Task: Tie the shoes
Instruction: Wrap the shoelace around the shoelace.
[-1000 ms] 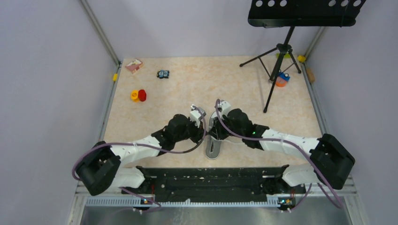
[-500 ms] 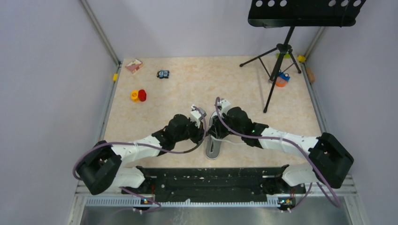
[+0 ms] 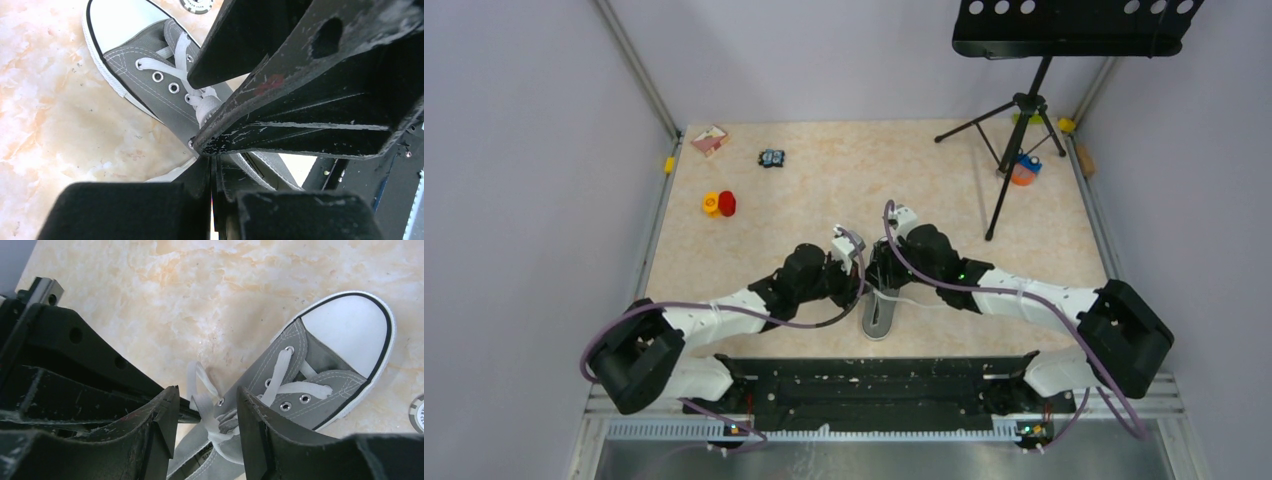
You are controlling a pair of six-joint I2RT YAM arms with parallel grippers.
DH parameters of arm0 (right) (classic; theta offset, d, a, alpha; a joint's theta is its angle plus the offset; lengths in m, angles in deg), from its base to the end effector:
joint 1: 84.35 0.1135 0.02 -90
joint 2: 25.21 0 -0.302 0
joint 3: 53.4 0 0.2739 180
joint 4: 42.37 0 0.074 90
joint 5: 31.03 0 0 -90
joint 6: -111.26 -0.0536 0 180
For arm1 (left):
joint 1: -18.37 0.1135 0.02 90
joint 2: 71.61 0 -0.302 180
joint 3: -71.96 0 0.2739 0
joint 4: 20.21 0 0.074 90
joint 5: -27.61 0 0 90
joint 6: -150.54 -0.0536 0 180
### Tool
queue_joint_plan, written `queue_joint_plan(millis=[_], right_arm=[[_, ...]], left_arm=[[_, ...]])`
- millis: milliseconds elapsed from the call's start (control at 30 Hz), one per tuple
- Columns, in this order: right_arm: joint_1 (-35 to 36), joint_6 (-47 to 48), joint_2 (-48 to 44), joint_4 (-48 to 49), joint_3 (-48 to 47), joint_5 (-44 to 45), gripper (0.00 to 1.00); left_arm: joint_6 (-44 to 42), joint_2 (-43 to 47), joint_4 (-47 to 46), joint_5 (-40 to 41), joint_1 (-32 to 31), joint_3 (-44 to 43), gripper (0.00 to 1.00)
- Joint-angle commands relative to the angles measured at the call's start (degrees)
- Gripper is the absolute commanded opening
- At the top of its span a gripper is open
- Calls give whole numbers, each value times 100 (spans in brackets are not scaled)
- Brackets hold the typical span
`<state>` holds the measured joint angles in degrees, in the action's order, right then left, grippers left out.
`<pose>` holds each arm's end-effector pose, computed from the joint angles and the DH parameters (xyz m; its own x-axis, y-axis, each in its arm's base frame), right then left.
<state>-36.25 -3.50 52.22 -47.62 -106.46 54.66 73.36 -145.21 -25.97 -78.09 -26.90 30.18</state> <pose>0.2071 0.2368 0.2323 -0.6289 -0.0755 -0.7738 -0.5754 0.7146 0.3978 0.1870 -0.2093 0.2036 -0.4912 0.1923 -0.8496 0.7651 0.5615 -0.3152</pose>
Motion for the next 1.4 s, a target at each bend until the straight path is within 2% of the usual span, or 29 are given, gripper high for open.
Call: queue_joint_plan(millis=[0,267,367,533,800,1133,1367], right_arm=[[-33,-151,27,279,-274,52,46],[-37,-294,119,325,-277,58,33],[-33,-342,82,341,-241,106,23],[-35,-407,20,343,-216,177,1],[-34,-529,-70,351,-161,303,0],[-37,-539,8,350,-178,248,0],[-35,-541,16,359,-187,236,0]], left_arm=[[76,-92,-298,-179,-17,-234,0],[158,-242,-410,-208,-39,-343,0],[144,-236,-404,-199,-43,-372,0],[112,-274,-355,-248,-52,-415,0],[110,-423,-226,-274,-75,-521,1],[241,-266,-372,-221,-115,-423,26],[509,-167,-724,-71,-122,-190,34]])
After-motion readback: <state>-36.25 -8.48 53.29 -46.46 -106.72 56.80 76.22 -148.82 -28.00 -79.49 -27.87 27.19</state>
